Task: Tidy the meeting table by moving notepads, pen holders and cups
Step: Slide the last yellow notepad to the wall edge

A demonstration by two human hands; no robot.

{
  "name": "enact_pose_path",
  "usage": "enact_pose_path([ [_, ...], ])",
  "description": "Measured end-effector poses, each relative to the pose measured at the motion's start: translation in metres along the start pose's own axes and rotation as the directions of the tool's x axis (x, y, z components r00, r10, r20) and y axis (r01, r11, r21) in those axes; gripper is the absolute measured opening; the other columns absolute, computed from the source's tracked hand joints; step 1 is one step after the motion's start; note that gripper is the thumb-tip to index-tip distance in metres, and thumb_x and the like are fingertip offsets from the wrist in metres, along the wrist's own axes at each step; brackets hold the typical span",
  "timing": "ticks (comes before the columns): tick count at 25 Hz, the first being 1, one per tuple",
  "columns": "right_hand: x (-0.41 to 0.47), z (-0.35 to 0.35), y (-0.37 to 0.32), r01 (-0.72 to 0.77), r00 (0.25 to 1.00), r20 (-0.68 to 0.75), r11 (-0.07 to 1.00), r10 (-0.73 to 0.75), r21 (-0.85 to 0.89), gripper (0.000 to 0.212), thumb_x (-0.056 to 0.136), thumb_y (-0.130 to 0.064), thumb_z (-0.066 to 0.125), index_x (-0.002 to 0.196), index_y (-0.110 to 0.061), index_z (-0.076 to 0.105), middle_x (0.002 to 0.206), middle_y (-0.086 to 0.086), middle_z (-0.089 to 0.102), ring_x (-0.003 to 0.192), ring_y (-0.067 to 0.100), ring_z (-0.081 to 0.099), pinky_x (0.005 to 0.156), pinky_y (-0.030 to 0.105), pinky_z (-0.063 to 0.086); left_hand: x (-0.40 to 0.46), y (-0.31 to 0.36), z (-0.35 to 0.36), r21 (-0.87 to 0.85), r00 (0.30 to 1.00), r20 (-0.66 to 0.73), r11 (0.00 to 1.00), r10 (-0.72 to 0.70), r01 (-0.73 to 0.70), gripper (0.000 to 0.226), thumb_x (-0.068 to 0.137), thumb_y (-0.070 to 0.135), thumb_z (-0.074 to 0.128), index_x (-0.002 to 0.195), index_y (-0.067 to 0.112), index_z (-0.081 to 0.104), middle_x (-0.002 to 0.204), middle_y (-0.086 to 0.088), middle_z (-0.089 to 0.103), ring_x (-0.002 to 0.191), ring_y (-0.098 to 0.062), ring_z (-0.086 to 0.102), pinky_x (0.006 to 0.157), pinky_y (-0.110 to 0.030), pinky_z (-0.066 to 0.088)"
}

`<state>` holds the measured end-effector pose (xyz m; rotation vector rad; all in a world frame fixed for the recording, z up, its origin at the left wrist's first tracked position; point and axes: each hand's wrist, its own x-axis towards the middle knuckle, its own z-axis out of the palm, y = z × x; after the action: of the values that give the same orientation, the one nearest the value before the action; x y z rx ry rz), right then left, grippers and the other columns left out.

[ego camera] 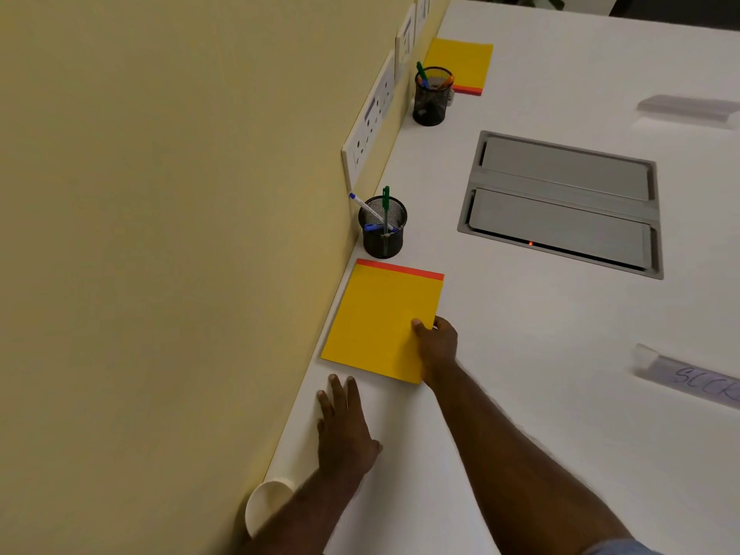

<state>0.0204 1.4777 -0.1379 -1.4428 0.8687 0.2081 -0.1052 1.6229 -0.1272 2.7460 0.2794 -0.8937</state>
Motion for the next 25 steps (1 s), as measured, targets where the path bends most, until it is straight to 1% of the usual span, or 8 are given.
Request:
enact_pose_path([
  [3, -0.001, 0.012, -0.001, 0.014, 1.000, -0.010, 0.999, -0.015, -0.048, 0.030, 0.095, -0.020, 0.060, 0.121, -0.006, 0.060, 0.117, 0.013, 0.064, 0.104, 0.032, 0.060, 0.094, 0.047, 0.050, 0.003, -0.002, 0.004, 0.017, 1.000, -0.026, 1.000, 0.004, -0.004, 0.117, 0.078, 0.046, 0.073, 0.150, 0.016, -0.014, 0.159, -0.011, -0.020, 0.146, -0.039, -0.011, 0.115, -0.044, 0.025],
  [8, 0.002, 0.016, 0.004, 0.093, 0.996, 0.006, 0.973, -0.093, -0.211, 0.022, 0.094, -0.025, 0.062, 0.104, -0.006, 0.063, 0.104, 0.013, 0.066, 0.091, 0.028, 0.060, 0.079, 0.035, 0.046, 0.005, -0.003, 0.007, -0.017, 0.999, -0.040, 1.000, 0.015, -0.016, 0.117, 0.078, 0.044, 0.073, 0.151, 0.016, -0.013, 0.159, -0.009, -0.021, 0.146, -0.039, -0.012, 0.115, -0.046, 0.024],
  [12, 0.004, 0.009, 0.000, 0.136, 0.989, -0.007, 0.922, -0.148, -0.364, 0.032, 0.091, -0.039, 0.063, 0.075, -0.013, 0.052, 0.075, 0.004, 0.056, 0.075, 0.024, 0.053, 0.068, 0.033, 0.040, 0.005, -0.006, 0.007, -0.047, 0.999, -0.032, 0.999, 0.023, -0.025, 0.118, 0.077, 0.045, 0.074, 0.151, 0.017, -0.013, 0.158, -0.008, -0.022, 0.146, -0.037, -0.014, 0.117, -0.045, 0.020],
  [14, 0.002, 0.002, -0.001, 0.151, 0.984, -0.015, 0.875, -0.177, -0.460, 0.033, 0.090, -0.044, 0.063, 0.083, -0.012, 0.057, 0.081, 0.006, 0.061, 0.078, 0.022, 0.054, 0.069, 0.030, 0.039, 0.006, -0.008, 0.006, -0.057, 0.999, -0.026, 0.998, 0.027, -0.028, 0.118, 0.076, 0.046, 0.074, 0.151, 0.017, -0.013, 0.158, -0.008, -0.022, 0.146, -0.036, -0.015, 0.117, -0.044, 0.018],
  [16, -0.002, -0.009, 0.002, 0.170, 0.978, -0.012, 0.835, -0.207, -0.523, 0.038, 0.088, -0.044, 0.066, 0.100, -0.008, 0.064, 0.098, 0.009, 0.068, 0.092, 0.024, 0.060, 0.075, 0.027, 0.040, 0.005, -0.008, 0.004, -0.074, 0.999, -0.020, 0.997, 0.032, -0.034, 0.119, 0.076, 0.045, 0.075, 0.151, 0.017, -0.013, 0.158, -0.008, -0.023, 0.146, -0.035, -0.015, 0.118, -0.044, 0.017],
  [19, -0.009, -0.029, 0.006, 0.202, 0.972, 0.019, 0.790, -0.235, -0.579, 0.043, 0.087, -0.040, 0.067, 0.113, -0.006, 0.064, 0.110, 0.008, 0.068, 0.105, 0.024, 0.061, 0.078, 0.026, 0.039, 0.004, -0.008, 0.001, -0.078, 0.999, -0.027, 0.996, 0.043, -0.045, 0.117, 0.076, 0.043, 0.076, 0.152, 0.017, -0.009, 0.159, -0.008, -0.020, 0.147, -0.034, -0.012, 0.118, -0.046, 0.017],
  [22, -0.023, -0.049, 0.013, 0.215, 0.970, 0.042, 0.772, -0.238, -0.598, 0.038, 0.087, -0.036, 0.068, 0.113, -0.010, 0.063, 0.107, 0.005, 0.068, 0.100, 0.021, 0.061, 0.075, 0.025, 0.039, -0.001, -0.012, -0.002, -0.157, 0.995, -0.062, 0.984, 0.076, -0.085, 0.106, 0.079, 0.040, 0.074, 0.153, 0.018, 0.001, 0.161, -0.004, -0.011, 0.149, -0.026, -0.002, 0.118, -0.041, 0.016],
  [25, -0.041, -0.065, 0.023, 0.320, 0.941, 0.108, 0.738, -0.322, -0.594, 0.031, 0.087, -0.029, 0.069, 0.112, -0.011, 0.063, 0.096, 0.002, 0.066, 0.094, 0.020, 0.064, 0.072, 0.025, 0.039, -0.017, -0.012, -0.001, -0.264, 0.975, -0.163, 0.945, 0.154, -0.193, 0.090, 0.082, 0.037, 0.071, 0.152, 0.020, 0.016, 0.162, 0.001, 0.005, 0.148, -0.018, 0.012, 0.116, -0.035, 0.021],
])
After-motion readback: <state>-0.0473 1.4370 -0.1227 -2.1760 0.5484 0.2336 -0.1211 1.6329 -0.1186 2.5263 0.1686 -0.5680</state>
